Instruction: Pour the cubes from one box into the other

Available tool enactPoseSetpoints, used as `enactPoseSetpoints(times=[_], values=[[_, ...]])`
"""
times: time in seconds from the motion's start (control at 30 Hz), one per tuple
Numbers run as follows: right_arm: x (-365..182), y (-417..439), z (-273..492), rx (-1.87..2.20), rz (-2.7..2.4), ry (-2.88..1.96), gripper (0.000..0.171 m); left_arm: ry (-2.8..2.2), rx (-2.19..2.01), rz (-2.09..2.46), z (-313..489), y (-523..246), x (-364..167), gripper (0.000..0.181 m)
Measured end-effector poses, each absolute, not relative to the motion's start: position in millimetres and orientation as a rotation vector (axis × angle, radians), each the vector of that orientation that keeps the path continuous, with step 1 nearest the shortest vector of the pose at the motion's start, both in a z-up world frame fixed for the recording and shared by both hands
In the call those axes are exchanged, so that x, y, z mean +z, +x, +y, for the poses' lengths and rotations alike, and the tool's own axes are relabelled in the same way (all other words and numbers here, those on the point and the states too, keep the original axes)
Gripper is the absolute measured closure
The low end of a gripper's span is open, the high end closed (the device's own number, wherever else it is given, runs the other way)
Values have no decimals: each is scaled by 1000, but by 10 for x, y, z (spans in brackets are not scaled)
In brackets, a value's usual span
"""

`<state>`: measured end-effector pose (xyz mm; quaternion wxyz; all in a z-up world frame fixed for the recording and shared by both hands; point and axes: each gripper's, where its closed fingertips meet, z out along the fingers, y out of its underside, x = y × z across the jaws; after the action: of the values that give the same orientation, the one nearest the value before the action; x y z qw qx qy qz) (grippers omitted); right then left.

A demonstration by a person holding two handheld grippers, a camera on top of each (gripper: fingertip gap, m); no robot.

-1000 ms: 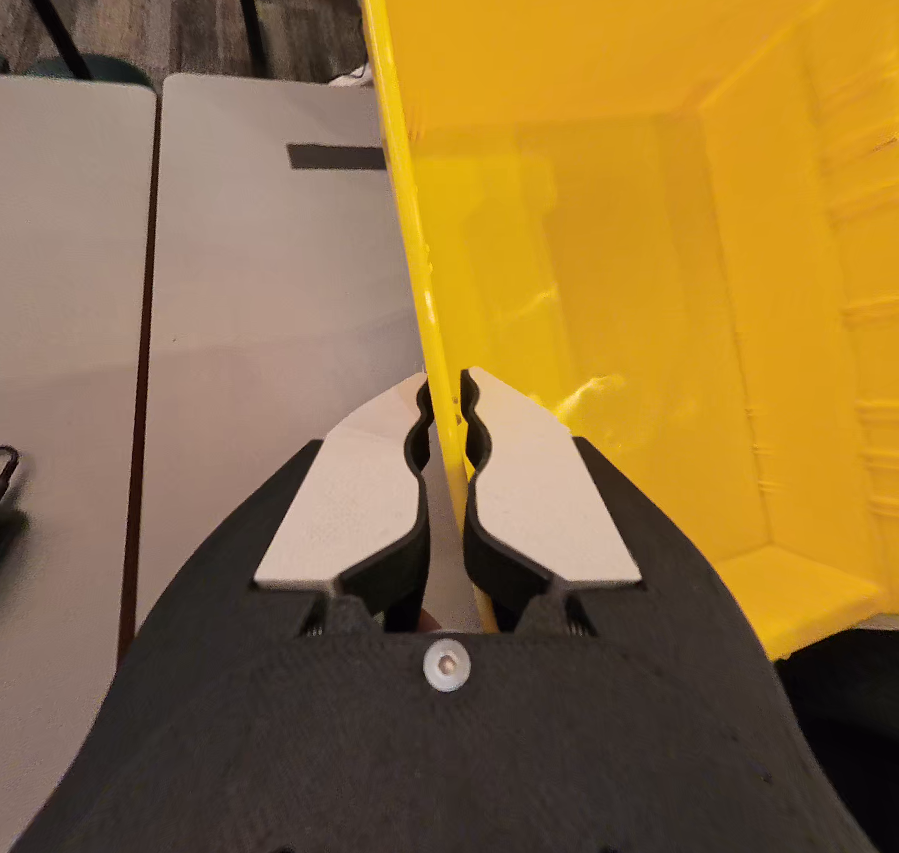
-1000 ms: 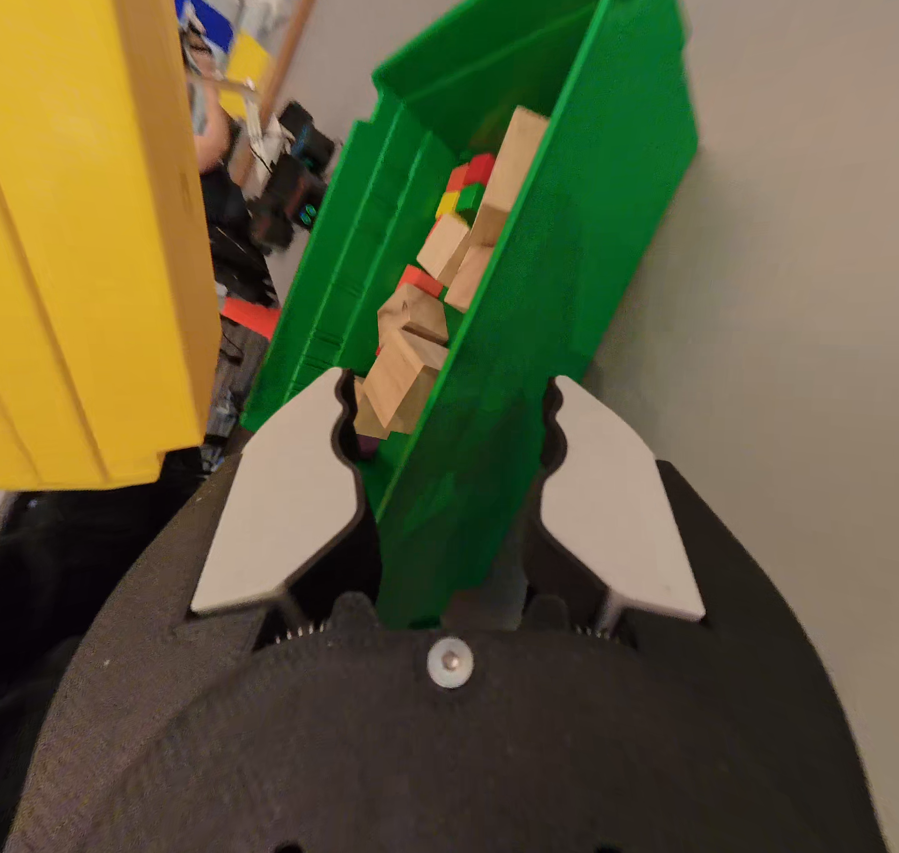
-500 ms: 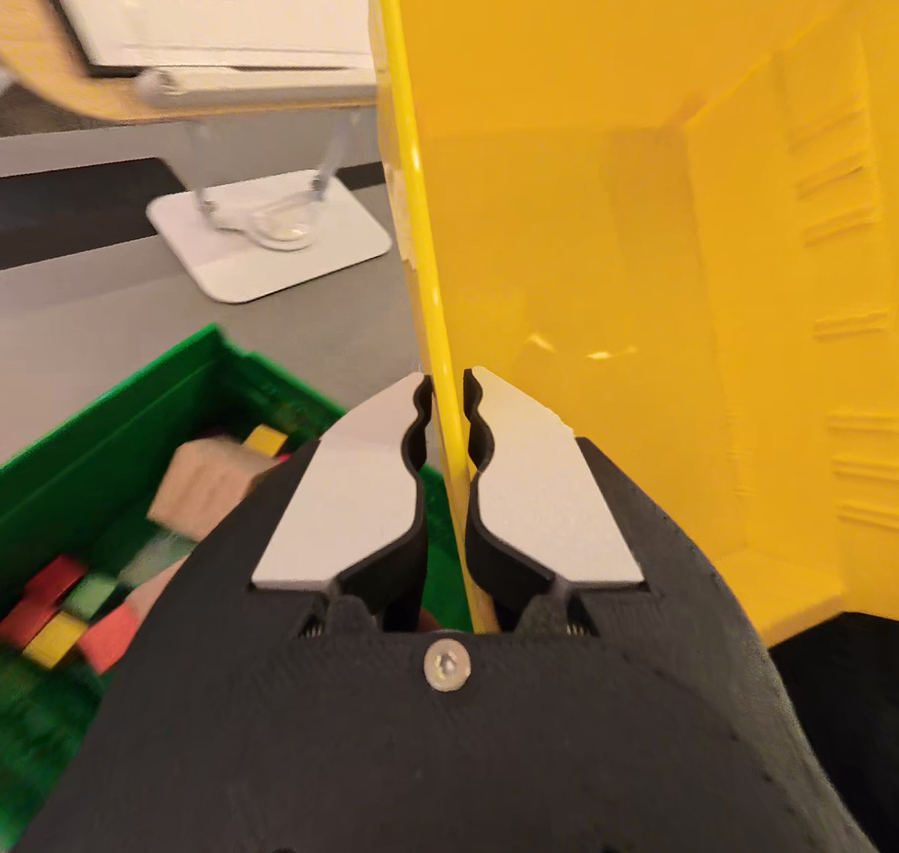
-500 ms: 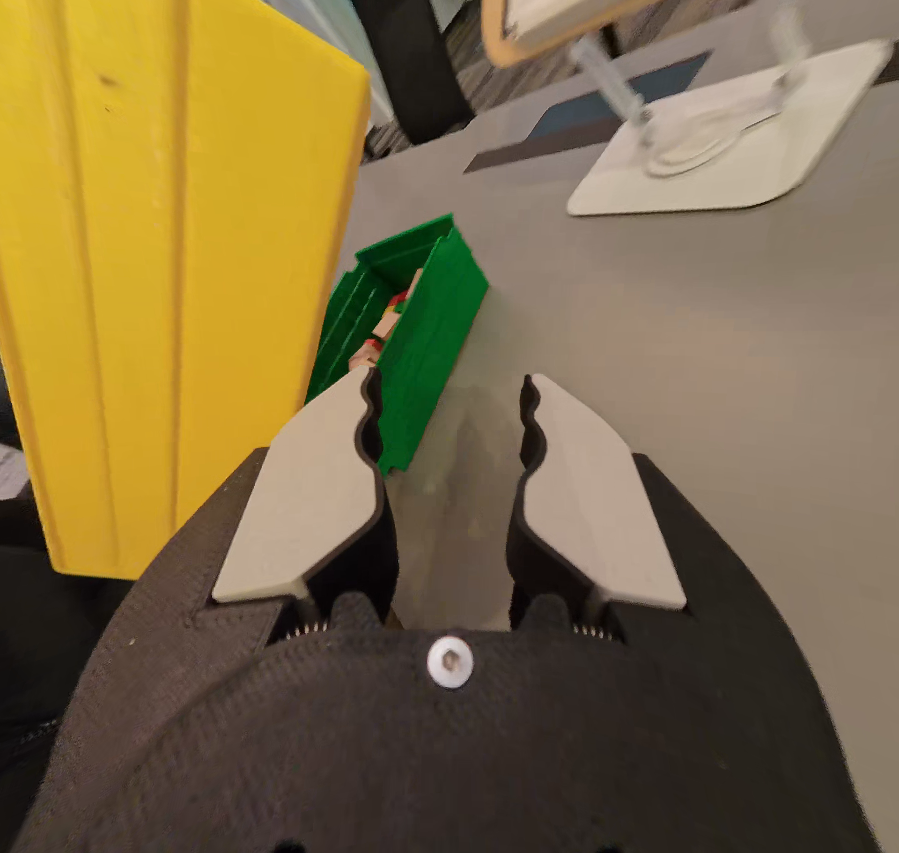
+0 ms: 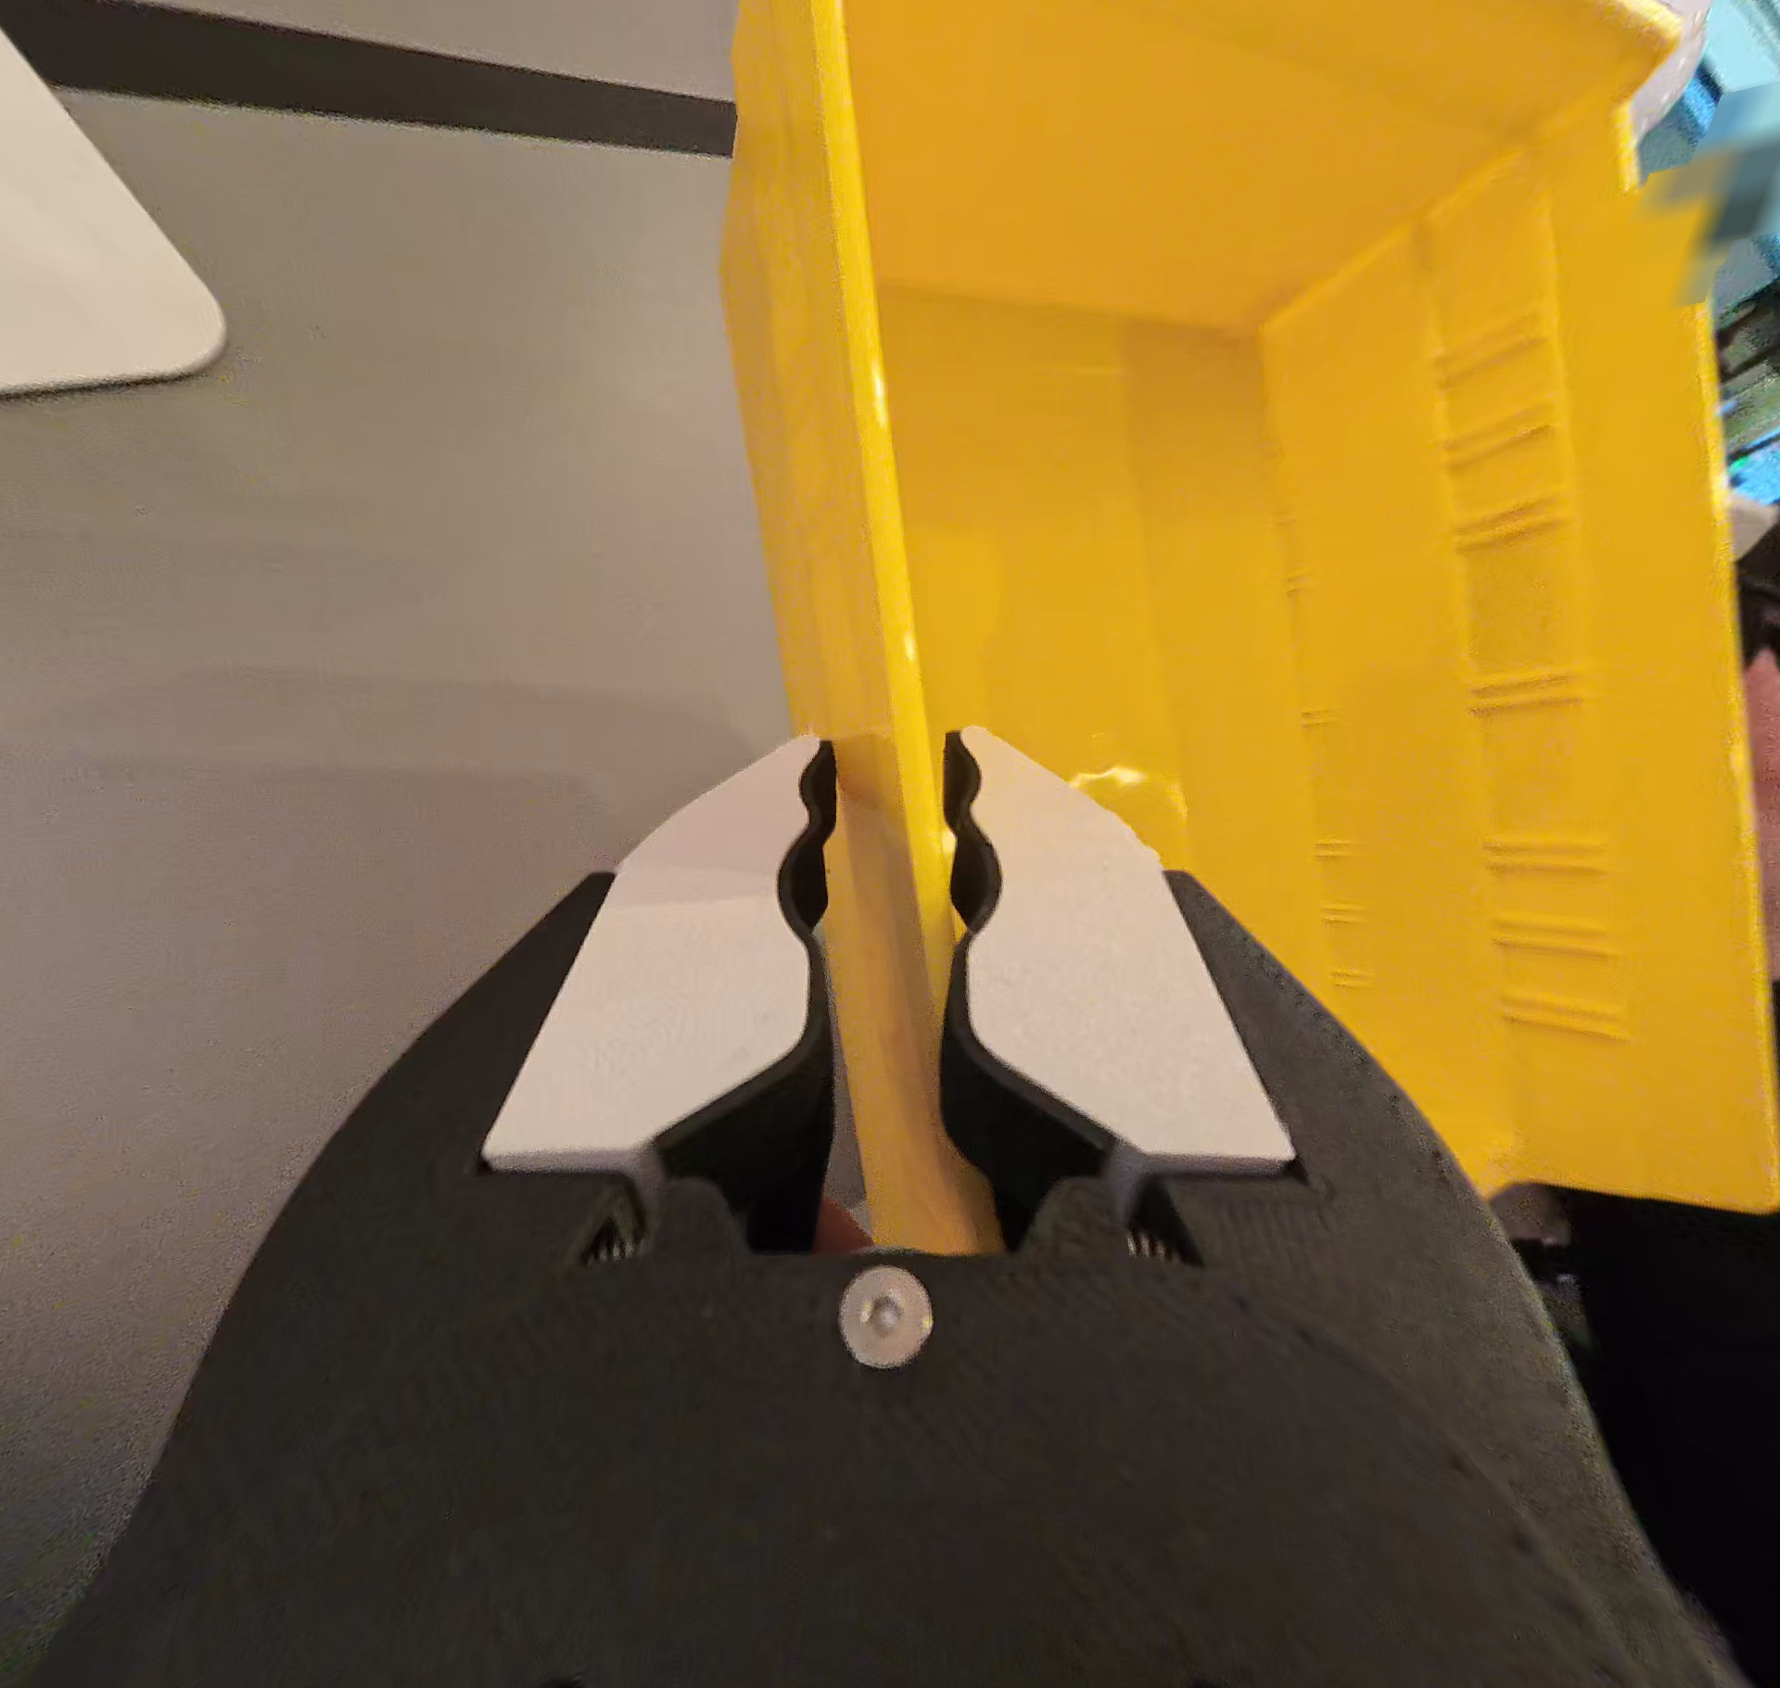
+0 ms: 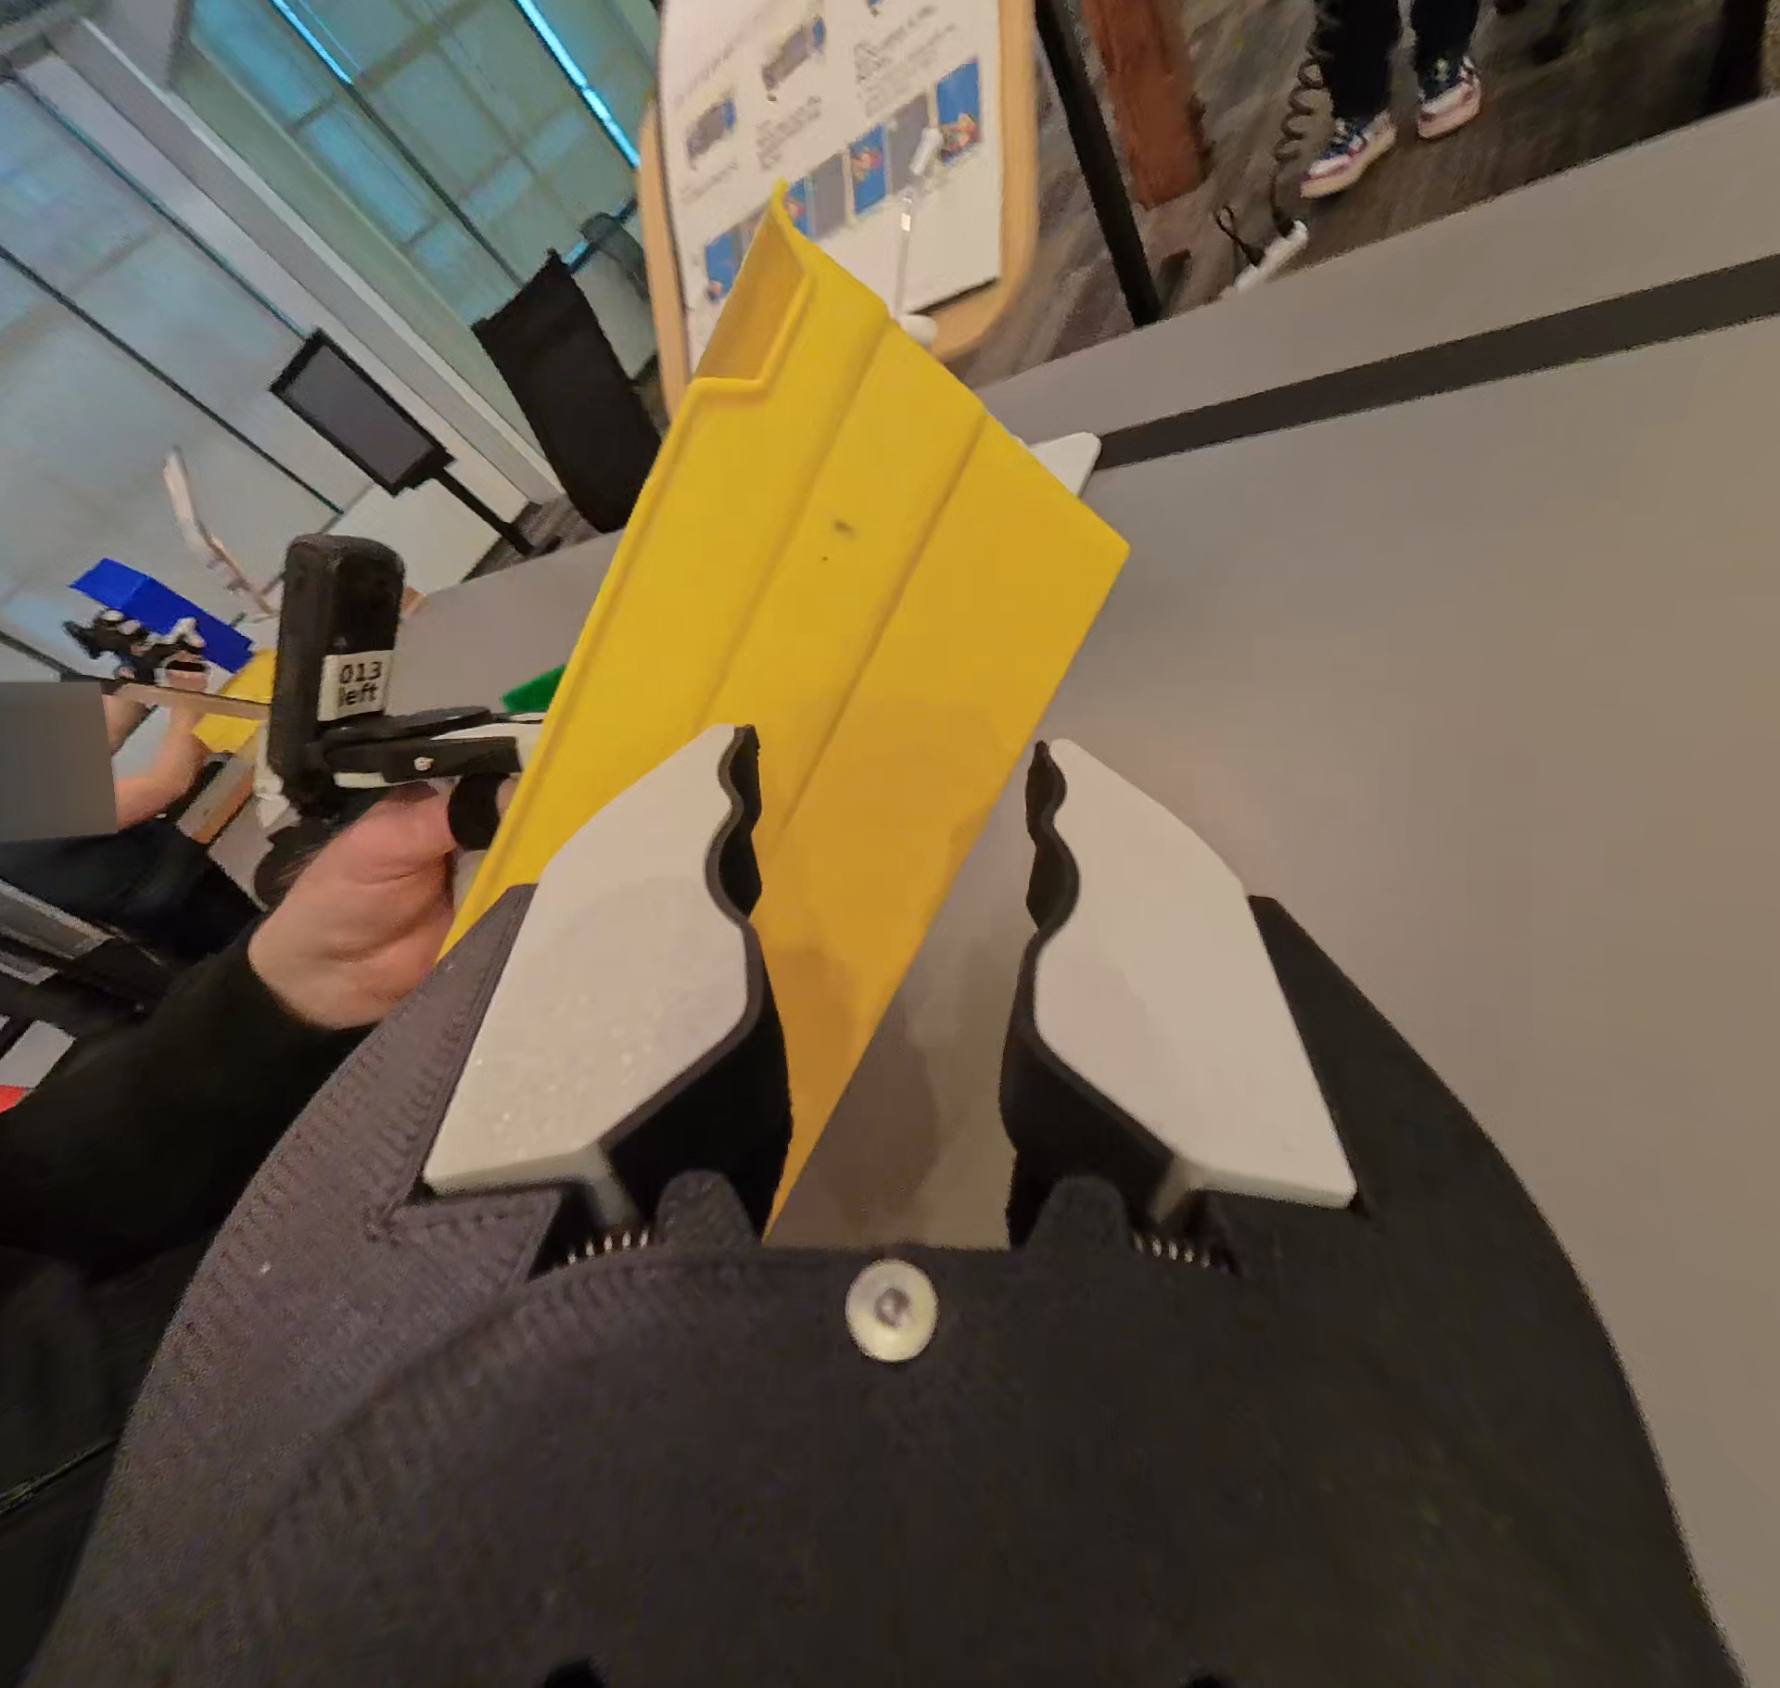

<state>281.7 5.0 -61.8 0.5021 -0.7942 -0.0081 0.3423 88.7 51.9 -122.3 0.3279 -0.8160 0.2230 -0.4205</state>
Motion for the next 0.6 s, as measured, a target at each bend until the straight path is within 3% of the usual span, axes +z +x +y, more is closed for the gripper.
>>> enactPoseSetpoints(times=[0.37, 0.6], values=[[-1370, 2992, 107, 811, 81, -2145, 127, -2278, -1177, 351, 362, 1005, -1933, 149], [-1698, 2748, 104, 912, 44, -2255, 121, -2307, -1337, 230, 257, 1036, -2022, 135]])
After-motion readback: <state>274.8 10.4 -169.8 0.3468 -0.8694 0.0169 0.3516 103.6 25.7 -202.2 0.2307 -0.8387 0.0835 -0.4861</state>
